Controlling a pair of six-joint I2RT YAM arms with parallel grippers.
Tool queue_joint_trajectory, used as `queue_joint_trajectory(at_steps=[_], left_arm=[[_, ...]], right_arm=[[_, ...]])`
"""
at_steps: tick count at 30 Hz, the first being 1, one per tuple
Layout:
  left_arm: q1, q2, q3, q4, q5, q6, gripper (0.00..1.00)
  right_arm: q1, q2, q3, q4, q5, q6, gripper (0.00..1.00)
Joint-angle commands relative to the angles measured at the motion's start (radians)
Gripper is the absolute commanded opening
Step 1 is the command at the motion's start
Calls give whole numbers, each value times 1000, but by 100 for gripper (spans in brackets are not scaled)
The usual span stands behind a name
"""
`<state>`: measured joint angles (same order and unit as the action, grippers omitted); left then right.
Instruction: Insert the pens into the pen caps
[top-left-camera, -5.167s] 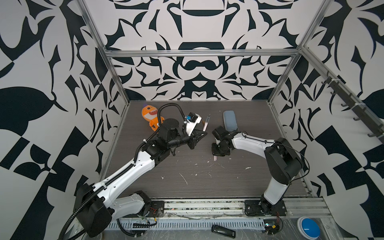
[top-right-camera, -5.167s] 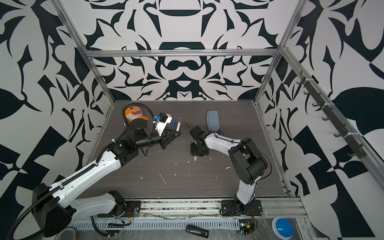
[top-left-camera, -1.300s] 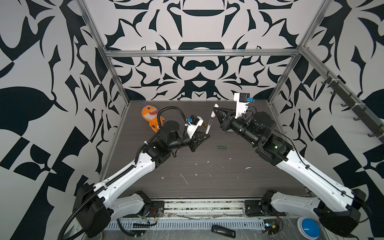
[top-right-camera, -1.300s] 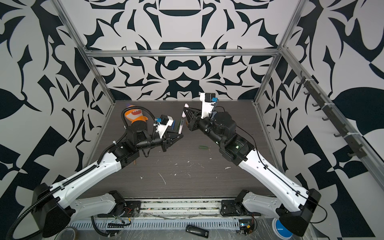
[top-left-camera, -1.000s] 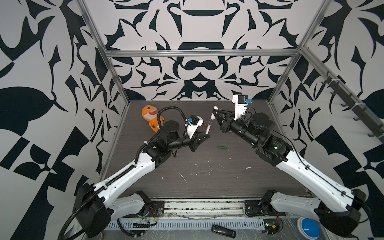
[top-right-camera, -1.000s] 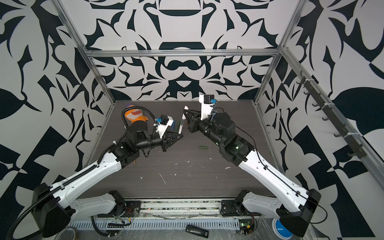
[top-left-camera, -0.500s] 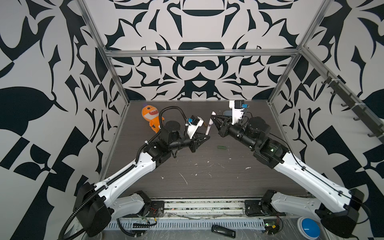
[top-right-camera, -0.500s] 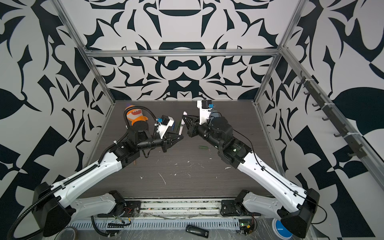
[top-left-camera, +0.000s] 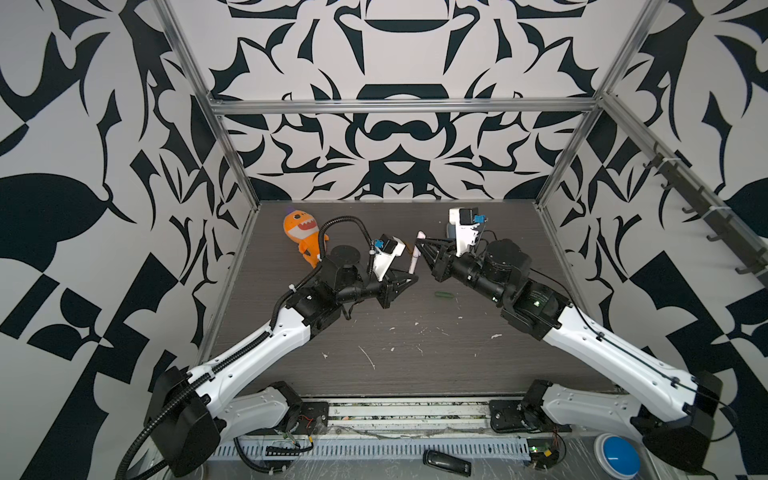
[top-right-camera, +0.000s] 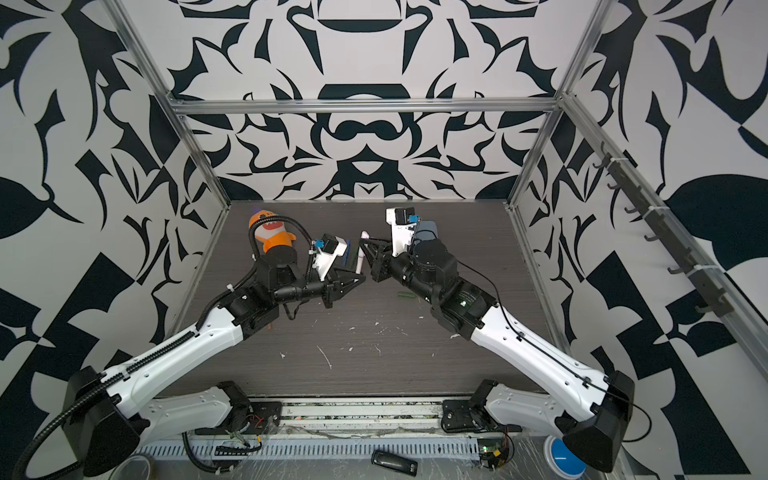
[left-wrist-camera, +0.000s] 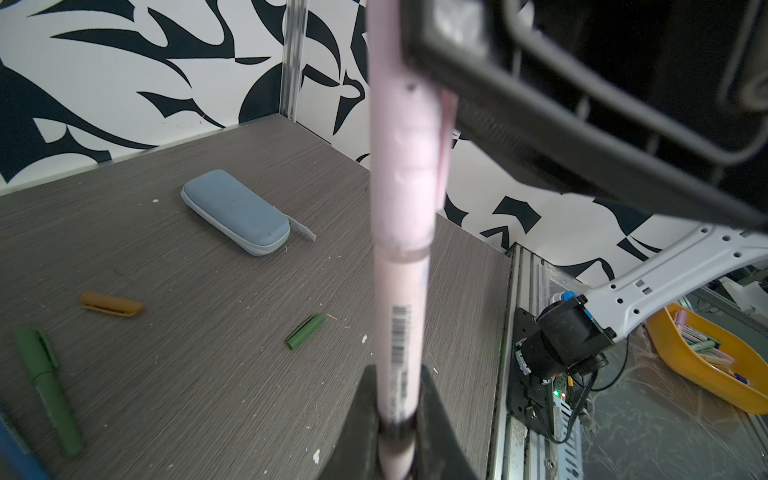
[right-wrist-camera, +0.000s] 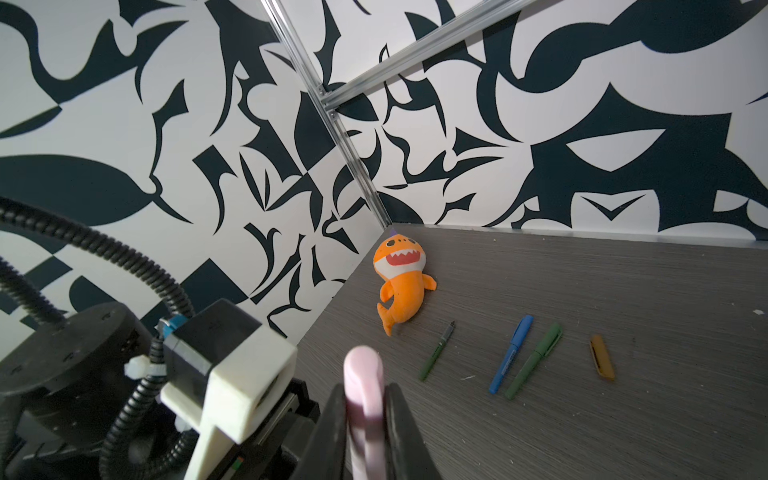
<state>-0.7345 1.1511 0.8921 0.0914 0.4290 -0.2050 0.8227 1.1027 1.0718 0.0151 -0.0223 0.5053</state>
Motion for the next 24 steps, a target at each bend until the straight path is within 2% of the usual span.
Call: queue_joint_trajectory(at_steps=[1, 5, 15, 24], left_arm=[[-1, -22, 15, 90, -18, 0, 0], [-1, -23, 12, 88, -22, 6, 0], [-1, -21, 7, 91, -41, 27, 0], [-1, -20, -5, 109, -29, 43, 0]], right_arm=[[38, -14, 3, -91, -55, -3, 27], [38, -58, 37, -142, 0, -20, 34], [38, -89, 119, -339, 30, -44, 35], [38, 16, 358, -426, 89, -124, 36]])
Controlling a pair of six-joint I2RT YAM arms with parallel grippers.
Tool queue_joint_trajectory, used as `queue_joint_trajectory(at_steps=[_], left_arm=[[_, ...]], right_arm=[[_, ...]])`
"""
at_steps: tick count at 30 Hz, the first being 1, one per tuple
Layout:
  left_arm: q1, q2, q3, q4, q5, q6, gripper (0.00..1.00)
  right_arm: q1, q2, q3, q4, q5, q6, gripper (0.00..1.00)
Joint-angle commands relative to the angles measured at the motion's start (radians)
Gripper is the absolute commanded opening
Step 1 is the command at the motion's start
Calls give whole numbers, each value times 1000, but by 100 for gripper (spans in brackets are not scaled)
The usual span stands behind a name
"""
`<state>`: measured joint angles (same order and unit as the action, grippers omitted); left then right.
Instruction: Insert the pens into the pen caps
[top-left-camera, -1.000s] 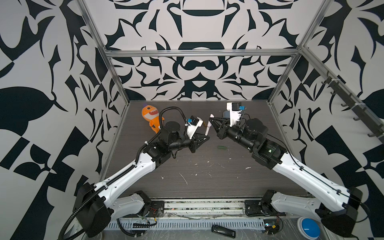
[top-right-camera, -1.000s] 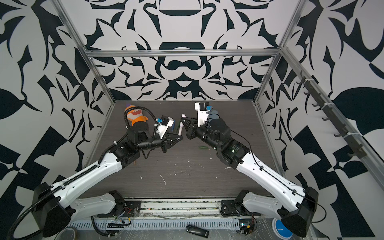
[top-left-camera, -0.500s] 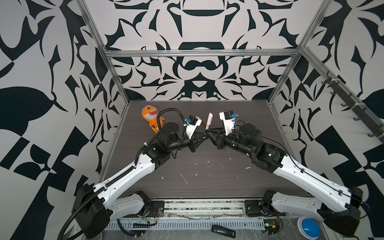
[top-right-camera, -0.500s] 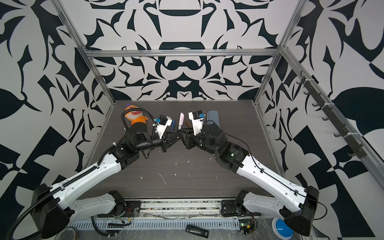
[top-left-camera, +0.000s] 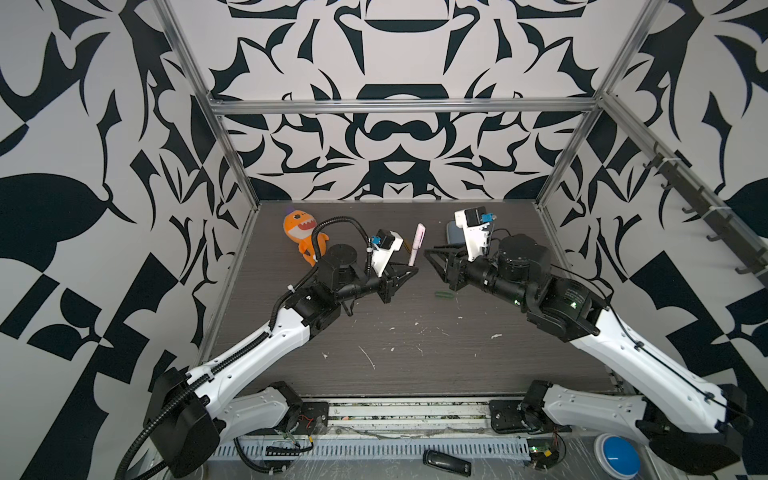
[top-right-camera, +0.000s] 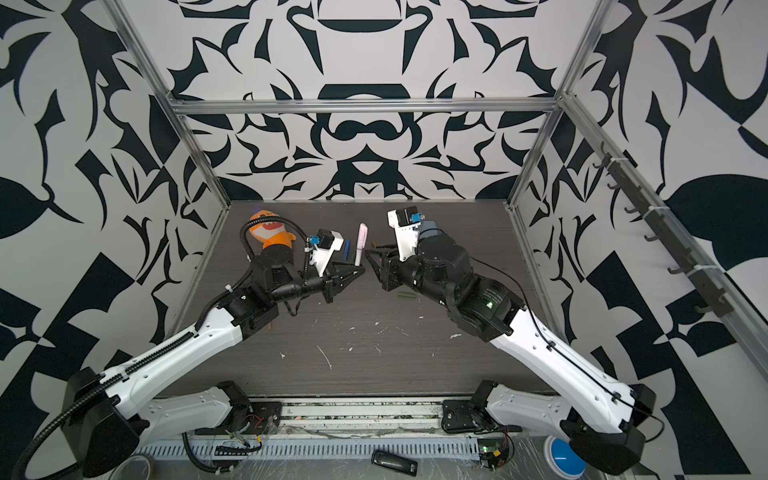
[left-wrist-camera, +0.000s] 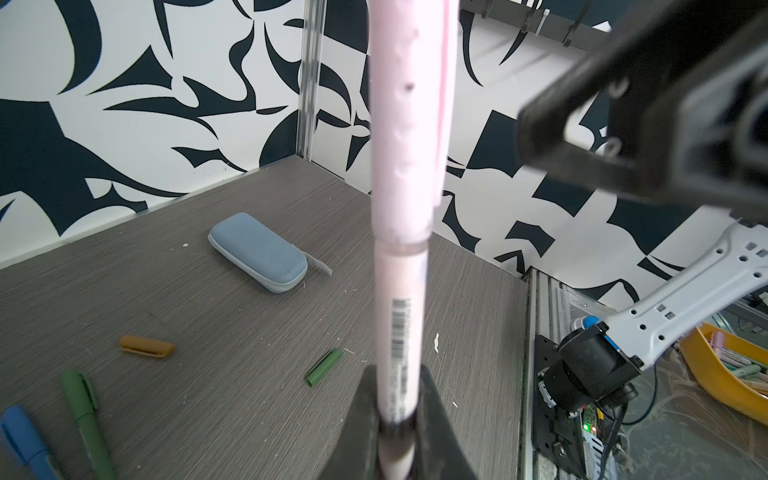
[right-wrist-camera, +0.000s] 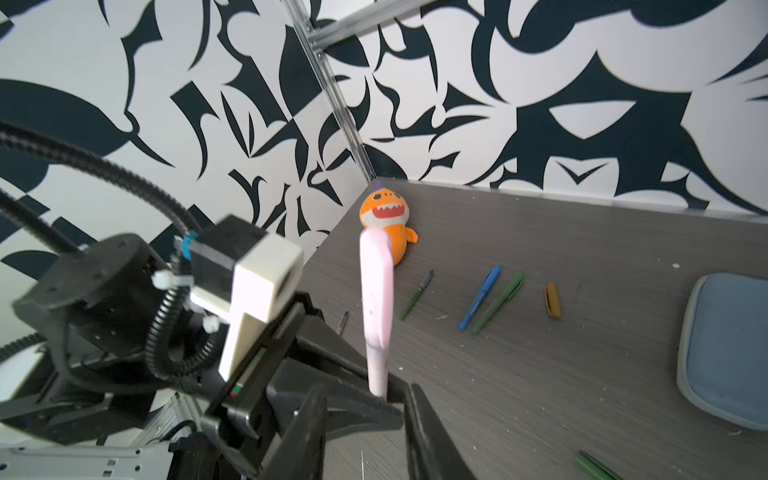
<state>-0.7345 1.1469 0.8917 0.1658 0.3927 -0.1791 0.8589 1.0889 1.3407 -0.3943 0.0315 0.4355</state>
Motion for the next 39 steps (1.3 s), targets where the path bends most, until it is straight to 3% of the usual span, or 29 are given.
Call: queue_joint_trajectory(at_steps=[1, 12, 25, 39], left_arm=[[0, -15, -5, 35, 6, 19, 0], [-1, -21, -9, 35, 15, 26, 0], [-2, -28, -17, 53, 23, 27, 0], [-2, -28, -20, 58, 14, 17, 0]], right_arm=[[1, 49, 118, -22, 29, -64, 36], [-6, 166, 239, 0, 69, -79, 37], [-22, 164, 212, -5, 105, -58, 34], [-48, 193, 199, -20, -21, -34, 31]])
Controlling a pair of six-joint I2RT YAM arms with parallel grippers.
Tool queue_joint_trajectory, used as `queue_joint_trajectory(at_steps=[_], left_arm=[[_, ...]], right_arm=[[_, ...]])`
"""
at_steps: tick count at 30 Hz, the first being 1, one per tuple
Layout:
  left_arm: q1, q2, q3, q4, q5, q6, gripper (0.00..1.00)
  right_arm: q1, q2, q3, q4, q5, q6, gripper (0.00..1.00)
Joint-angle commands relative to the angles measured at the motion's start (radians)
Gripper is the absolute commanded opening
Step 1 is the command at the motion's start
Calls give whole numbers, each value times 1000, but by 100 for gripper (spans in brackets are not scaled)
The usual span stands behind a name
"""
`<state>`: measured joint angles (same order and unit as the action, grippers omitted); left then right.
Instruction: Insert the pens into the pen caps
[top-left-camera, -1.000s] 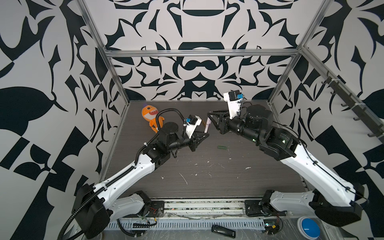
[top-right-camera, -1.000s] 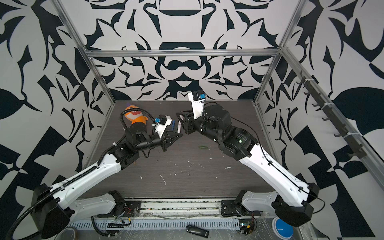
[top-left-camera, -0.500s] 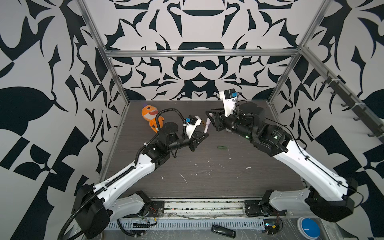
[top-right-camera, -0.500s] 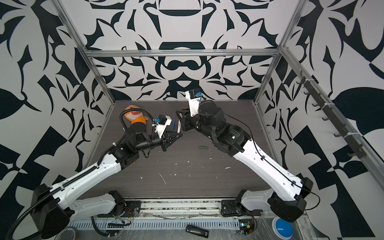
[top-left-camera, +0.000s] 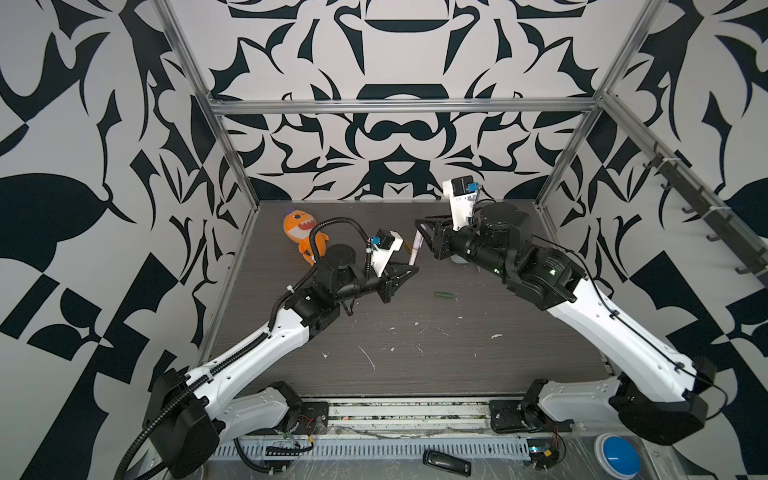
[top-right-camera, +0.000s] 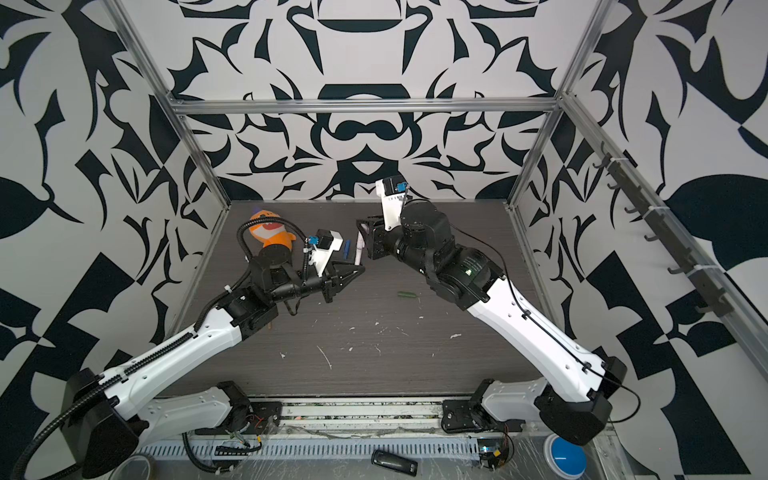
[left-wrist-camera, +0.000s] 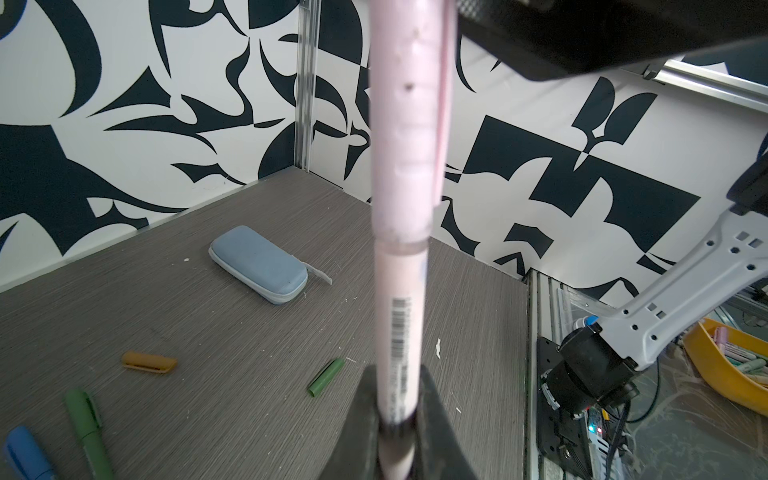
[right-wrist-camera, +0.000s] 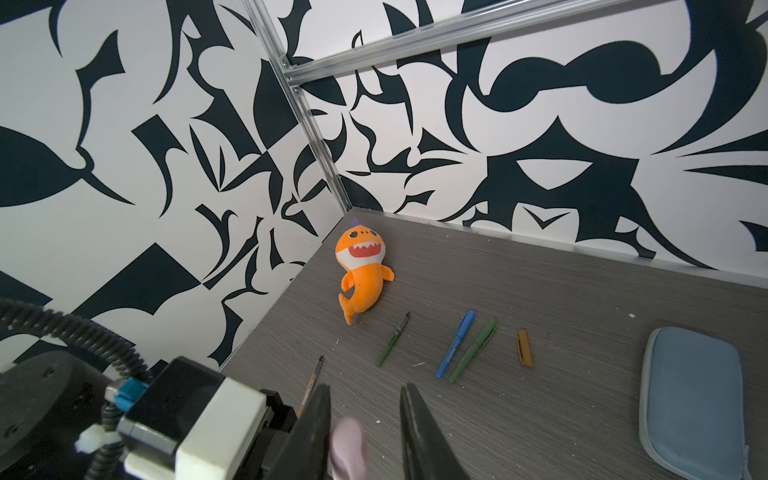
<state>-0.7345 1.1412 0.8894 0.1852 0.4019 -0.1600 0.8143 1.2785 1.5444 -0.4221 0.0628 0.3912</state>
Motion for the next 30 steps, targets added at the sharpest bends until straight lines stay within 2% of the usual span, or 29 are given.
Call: queue_joint_trajectory(at_steps=[1, 8, 15, 20, 30], left_arm=[[-2, -24, -20, 47, 3, -13, 0], [-2, -36, -35, 77, 3, -22, 0], [0, -34, -35, 128, -26, -65, 0], [3, -32, 19, 143, -44, -135, 0], [18, -26, 143, 87, -78, -123, 0]], right_arm=[[-3, 5, -6, 1, -69, 7, 30], [-3, -22, -75, 25, -113, 37, 6], [-1, -40, -152, 57, -168, 61, 3], [-2, -83, -241, 68, -137, 55, 3], [0, -159, -432, 90, -182, 78, 2]])
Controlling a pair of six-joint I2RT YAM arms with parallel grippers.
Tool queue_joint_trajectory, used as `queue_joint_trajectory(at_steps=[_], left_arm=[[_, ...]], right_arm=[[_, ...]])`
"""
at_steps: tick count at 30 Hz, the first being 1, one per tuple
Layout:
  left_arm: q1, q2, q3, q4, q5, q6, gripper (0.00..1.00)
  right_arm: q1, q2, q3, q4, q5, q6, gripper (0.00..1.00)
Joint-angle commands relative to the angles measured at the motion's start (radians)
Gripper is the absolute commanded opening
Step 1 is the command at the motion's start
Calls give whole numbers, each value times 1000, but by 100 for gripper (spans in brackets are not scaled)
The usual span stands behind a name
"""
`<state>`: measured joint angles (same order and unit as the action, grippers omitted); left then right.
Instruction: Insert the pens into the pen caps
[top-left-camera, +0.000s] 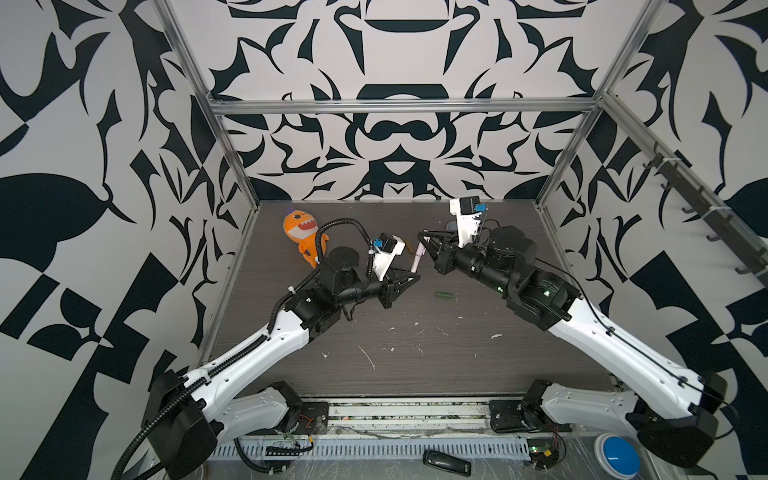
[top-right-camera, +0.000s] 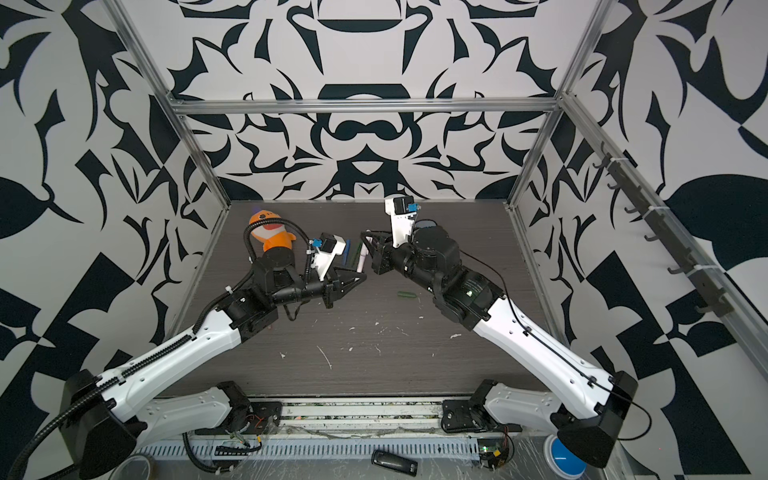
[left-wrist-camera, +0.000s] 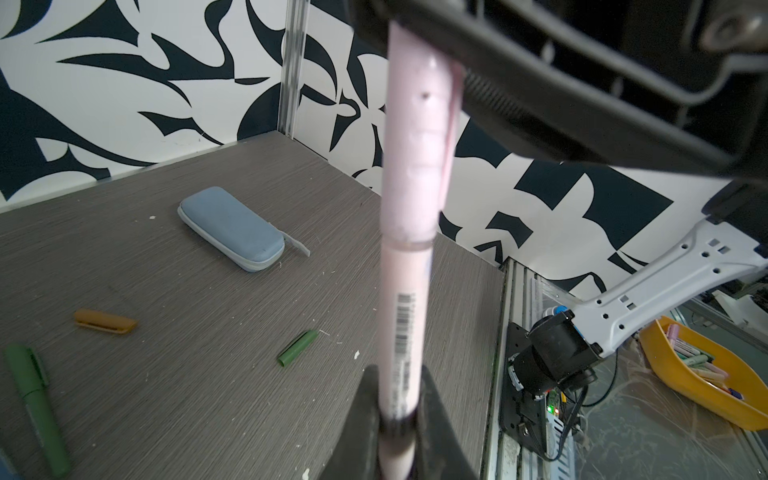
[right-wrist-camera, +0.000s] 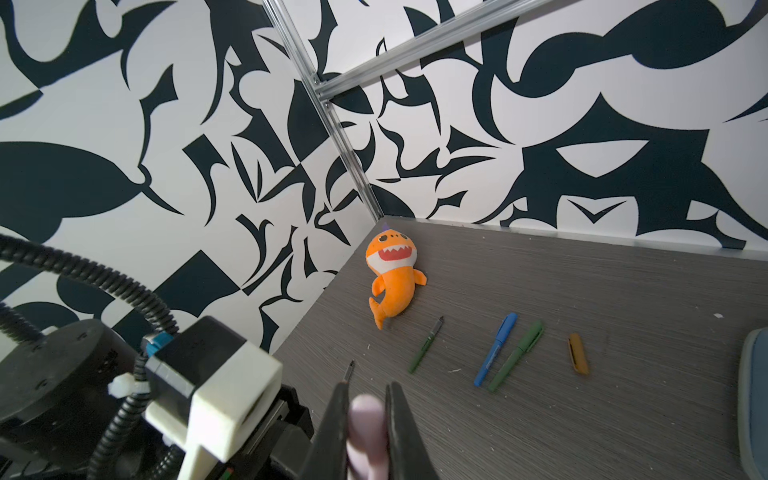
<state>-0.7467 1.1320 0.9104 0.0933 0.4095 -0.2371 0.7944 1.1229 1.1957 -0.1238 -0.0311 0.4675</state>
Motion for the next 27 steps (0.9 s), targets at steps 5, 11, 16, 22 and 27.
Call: queue_joint_trajectory(at_steps=[5, 11, 16, 22, 27], left_arm=[[45, 15, 172, 182, -85, -45, 0], [55, 63, 229, 191, -76, -47, 0], [59, 93, 241, 159, -23, -42, 0], [59, 53, 91, 117, 18, -37, 0], [59, -7, -19, -2, -15, -29, 0]], right_arm=[[20, -26, -172, -221, -89, 2, 2], [27, -20, -230, -216, -114, 15, 2], [27, -42, -224, -211, -91, 21, 7], [27, -73, -83, -190, -37, 28, 29], [26, -103, 42, -225, 54, 2, 36]])
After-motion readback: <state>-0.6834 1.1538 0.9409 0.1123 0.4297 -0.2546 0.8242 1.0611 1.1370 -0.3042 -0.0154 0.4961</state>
